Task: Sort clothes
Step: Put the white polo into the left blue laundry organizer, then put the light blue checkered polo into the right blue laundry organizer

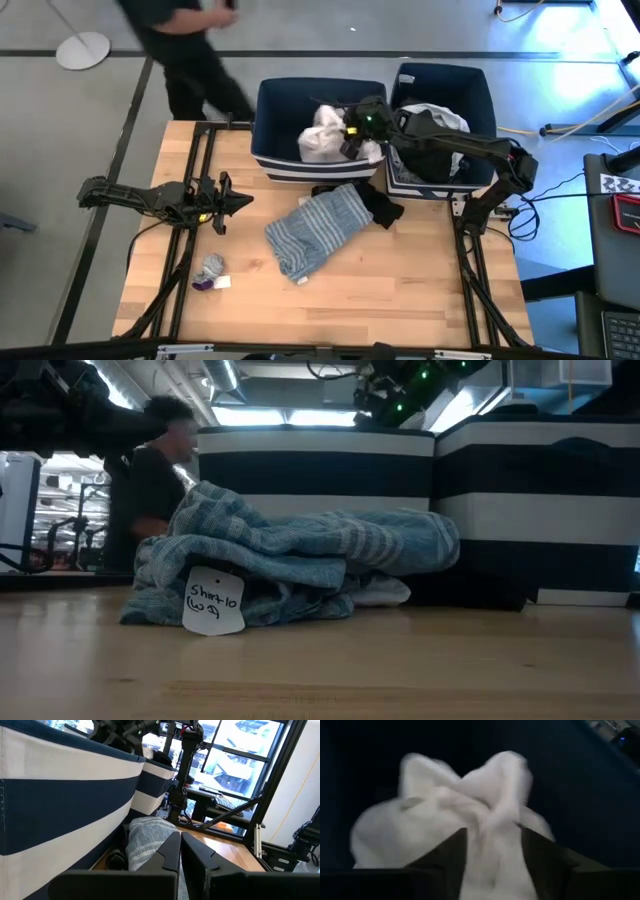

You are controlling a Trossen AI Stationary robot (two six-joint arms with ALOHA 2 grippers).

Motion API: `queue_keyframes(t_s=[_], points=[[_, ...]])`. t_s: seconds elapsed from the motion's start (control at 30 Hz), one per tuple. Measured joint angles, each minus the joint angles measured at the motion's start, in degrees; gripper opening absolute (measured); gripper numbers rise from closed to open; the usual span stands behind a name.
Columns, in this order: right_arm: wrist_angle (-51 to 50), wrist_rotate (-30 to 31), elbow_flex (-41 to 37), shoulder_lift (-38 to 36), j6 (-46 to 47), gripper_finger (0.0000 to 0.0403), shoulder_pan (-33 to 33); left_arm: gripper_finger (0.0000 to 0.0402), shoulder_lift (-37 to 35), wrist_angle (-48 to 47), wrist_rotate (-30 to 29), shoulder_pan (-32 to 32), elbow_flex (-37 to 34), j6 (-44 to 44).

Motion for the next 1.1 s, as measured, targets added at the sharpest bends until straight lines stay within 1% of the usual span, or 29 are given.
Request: queue_keyframes(t_s=[0.1,0.2,0.33,0.47,0.6,0.73,0.8,0.87,0.97,1.1], points=[[-7.88,0.62,5.28,-0.02,0.78,0.0240,-0.02,0.0004,0.00,0.00,0.00,0.01,-0.01,0.00],[-16.35,0.05,11.31,-0.11,1.01,0.0280,0.31,0.0004,0.00,0.00,0.00,0.02,0.00,0.00],[-26.87,-1.20,18.71,-0.18,2.46,0.0310,2.94,0.0004,0.00,-0.33,0.00,0.00,-0.01,-0.53],[-32.94,-1.24,21.84,-0.24,3.87,0.0318,8.46,0.0004,0.00,-1.44,0.00,0.00,-0.02,-1.35],[-35.17,-1.34,21.75,-0.21,4.87,0.0319,16.31,0.0004,0.00,-1.73,0.00,0.01,0.00,-1.82],[-35.08,-0.96,19.97,-0.18,5.03,0.0319,24.97,0.0004,0.00,-1.69,0.00,0.01,-0.01,-1.17],[-34.92,-0.05,19.09,-0.15,5.45,0.0319,29.28,0.0004,0.00,-1.63,0.00,0.01,-0.01,-0.81],[-34.16,2.14,17.63,-0.19,6.30,0.0319,33.35,0.0004,0.00,-1.20,0.00,0.00,0.00,-0.53],[-30.42,5.93,12.88,-0.19,7.23,0.0319,38.54,0.0004,0.00,-1.09,0.00,0.01,0.00,-0.39],[-20.68,7.15,3.63,-0.19,7.30,0.0319,43.00,0.0004,0.00,-1.11,0.00,0.00,-0.01,-0.42]])
